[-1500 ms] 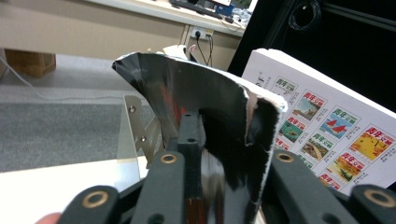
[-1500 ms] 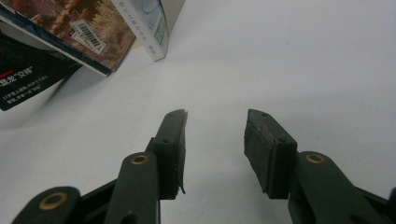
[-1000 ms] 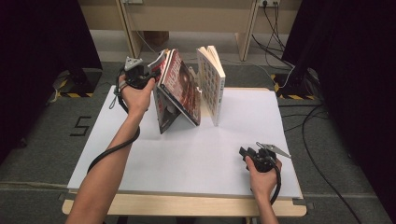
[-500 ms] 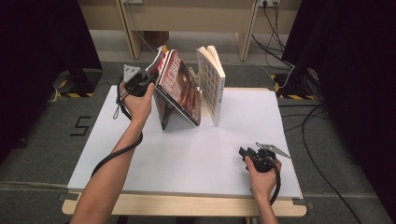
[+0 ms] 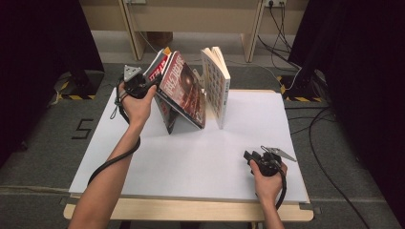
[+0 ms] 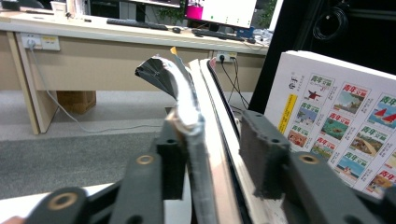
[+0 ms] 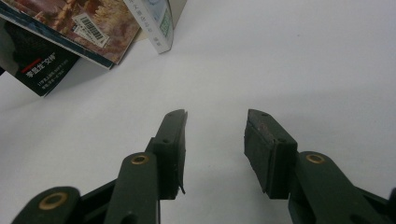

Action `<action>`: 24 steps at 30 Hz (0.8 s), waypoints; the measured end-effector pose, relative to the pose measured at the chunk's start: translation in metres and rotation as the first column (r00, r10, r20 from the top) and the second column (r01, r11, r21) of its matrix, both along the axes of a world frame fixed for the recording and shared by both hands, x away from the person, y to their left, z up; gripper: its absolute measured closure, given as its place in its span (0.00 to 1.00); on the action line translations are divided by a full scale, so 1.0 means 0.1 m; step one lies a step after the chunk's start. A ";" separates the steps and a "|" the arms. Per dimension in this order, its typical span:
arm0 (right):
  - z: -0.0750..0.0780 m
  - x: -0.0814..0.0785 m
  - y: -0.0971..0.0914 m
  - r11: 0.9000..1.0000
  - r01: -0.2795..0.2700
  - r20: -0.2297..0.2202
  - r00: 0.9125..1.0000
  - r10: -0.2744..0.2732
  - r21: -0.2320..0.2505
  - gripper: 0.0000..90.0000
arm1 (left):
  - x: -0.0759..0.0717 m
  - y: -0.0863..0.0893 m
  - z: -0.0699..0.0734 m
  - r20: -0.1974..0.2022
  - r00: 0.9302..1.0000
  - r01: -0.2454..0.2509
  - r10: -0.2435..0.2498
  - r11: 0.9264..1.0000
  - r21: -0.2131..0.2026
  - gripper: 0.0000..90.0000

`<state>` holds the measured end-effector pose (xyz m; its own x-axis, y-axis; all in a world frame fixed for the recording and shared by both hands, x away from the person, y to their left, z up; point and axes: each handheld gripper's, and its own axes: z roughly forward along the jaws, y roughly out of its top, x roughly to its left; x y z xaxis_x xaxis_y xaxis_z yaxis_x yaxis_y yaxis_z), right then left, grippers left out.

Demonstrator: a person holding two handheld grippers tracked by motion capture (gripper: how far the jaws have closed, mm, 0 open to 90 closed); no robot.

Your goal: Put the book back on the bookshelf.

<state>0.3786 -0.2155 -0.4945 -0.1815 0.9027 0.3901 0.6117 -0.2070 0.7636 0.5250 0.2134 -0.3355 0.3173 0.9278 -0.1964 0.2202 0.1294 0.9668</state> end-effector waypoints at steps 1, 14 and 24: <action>0.00 0.00 -0.01 1.000 -0.003 0.002 1.000 0.003 -0.004 0.65 | -0.01 0.01 0.00 -0.004 1.000 -0.005 0.005 1.000 0.000 0.62; -0.02 0.00 0.00 1.000 -0.006 0.002 1.000 0.006 -0.009 0.65 | -0.09 0.12 -0.04 -0.050 0.999 0.012 -0.012 1.000 0.012 0.51; -0.02 0.00 0.01 1.000 -0.011 0.003 1.000 0.011 -0.012 0.65 | -0.21 0.15 -0.12 -0.065 0.998 0.014 -0.013 1.000 0.016 0.49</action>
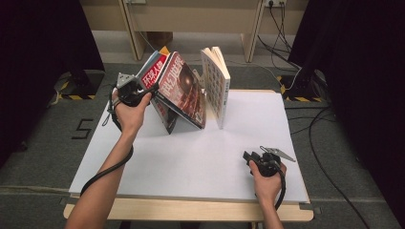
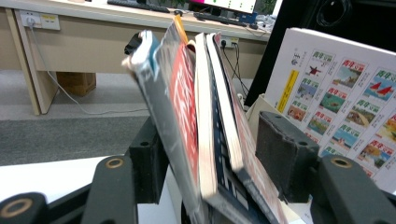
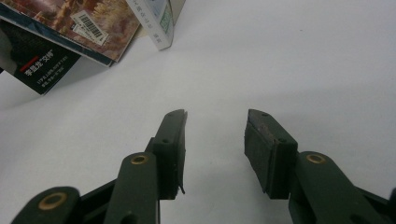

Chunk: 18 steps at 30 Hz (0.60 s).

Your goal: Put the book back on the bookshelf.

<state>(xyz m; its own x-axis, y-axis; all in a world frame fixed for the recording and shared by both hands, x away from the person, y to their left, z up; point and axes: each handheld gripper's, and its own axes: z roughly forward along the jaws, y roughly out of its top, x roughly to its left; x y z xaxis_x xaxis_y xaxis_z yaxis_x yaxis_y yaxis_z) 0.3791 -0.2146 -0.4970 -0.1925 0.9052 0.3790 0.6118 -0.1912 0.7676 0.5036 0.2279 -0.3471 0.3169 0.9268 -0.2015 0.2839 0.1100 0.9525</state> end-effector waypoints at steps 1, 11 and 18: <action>0.00 0.00 0.00 1.000 0.000 0.003 1.000 0.000 -0.002 0.65 | -0.01 0.00 -0.01 -0.001 1.000 -0.001 0.001 1.000 -0.002 0.49; 0.00 0.00 0.02 1.000 -0.003 -0.004 1.000 0.003 0.000 0.65 | -0.29 -0.04 -0.04 -0.018 1.000 -0.018 0.019 0.999 0.033 0.47; 0.00 0.00 0.03 1.000 -0.004 -0.004 1.000 0.004 0.001 0.65 | -0.46 -0.12 -0.06 -0.011 1.000 -0.012 0.012 0.998 0.057 0.48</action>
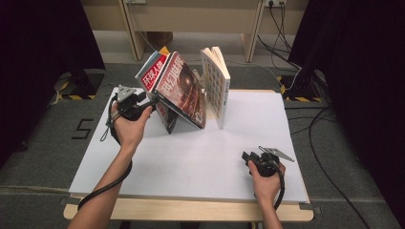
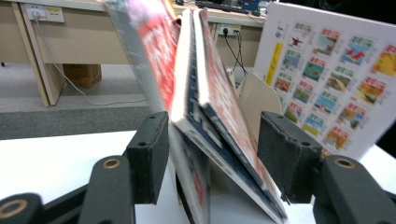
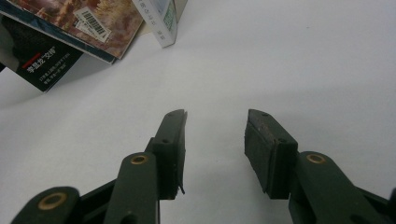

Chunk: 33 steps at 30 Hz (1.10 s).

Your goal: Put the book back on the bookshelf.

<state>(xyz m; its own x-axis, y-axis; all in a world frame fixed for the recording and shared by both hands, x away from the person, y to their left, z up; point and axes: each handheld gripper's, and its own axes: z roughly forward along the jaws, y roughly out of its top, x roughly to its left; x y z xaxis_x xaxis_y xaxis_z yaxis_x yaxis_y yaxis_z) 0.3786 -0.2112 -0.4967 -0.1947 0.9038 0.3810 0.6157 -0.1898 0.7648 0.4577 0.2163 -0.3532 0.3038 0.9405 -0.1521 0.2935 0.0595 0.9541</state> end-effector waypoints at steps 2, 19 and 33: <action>0.00 0.00 0.00 1.000 0.003 0.000 1.000 -0.003 0.004 0.65 | -0.04 -0.01 -0.01 0.006 1.000 0.002 -0.002 1.000 0.000 0.48; 0.01 0.00 0.00 1.000 0.003 -0.004 1.000 -0.003 0.007 0.65 | 0.17 -0.27 -0.40 -0.102 0.994 0.044 -0.045 0.999 -0.017 0.49; 0.00 0.00 -0.02 1.000 0.002 -0.003 1.000 -0.002 0.003 0.65 | 0.46 -0.37 -0.41 -0.115 0.992 0.035 -0.045 0.995 -0.092 0.52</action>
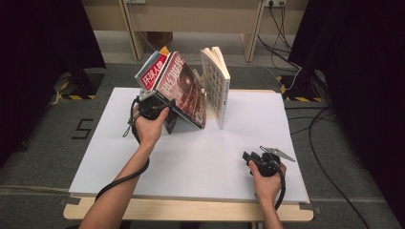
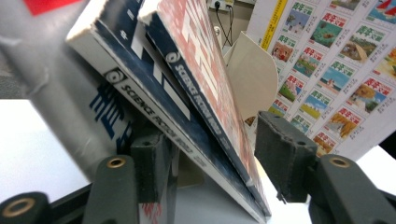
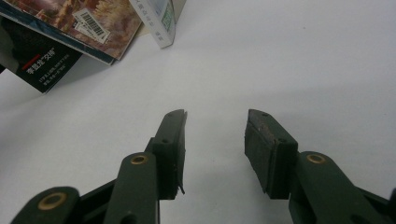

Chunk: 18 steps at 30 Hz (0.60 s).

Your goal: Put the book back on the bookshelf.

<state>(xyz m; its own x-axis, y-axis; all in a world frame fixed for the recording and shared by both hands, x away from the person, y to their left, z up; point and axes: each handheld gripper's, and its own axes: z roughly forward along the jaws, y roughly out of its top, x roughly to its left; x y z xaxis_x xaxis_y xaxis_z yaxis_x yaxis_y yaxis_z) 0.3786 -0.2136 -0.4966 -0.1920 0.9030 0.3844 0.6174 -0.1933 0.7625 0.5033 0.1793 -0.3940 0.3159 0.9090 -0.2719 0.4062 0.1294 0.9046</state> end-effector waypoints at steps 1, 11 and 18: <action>0.00 0.00 0.00 1.000 0.000 0.000 1.000 0.000 0.000 0.65 | 0.01 -0.01 0.01 0.003 1.000 0.001 -0.001 1.000 -0.002 0.53; 0.00 0.00 -0.01 1.000 -0.001 -0.001 1.000 0.001 -0.002 0.65 | 0.11 -0.18 0.15 0.031 0.999 0.018 -0.018 1.000 -0.008 0.65; -0.01 0.00 -0.03 1.000 0.001 -0.006 1.000 -0.001 0.000 0.65 | 0.17 -0.27 0.17 0.030 1.000 -0.004 0.004 1.000 -0.013 0.74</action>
<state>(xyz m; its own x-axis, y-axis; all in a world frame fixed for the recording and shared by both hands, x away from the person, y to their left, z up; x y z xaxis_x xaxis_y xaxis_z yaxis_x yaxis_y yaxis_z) 0.3790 -0.2165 -0.4971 -0.1883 0.9031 0.3860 0.6219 -0.1946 0.7586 0.5207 0.1519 -0.3771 0.3204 0.9067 -0.2742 0.3787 0.1427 0.9144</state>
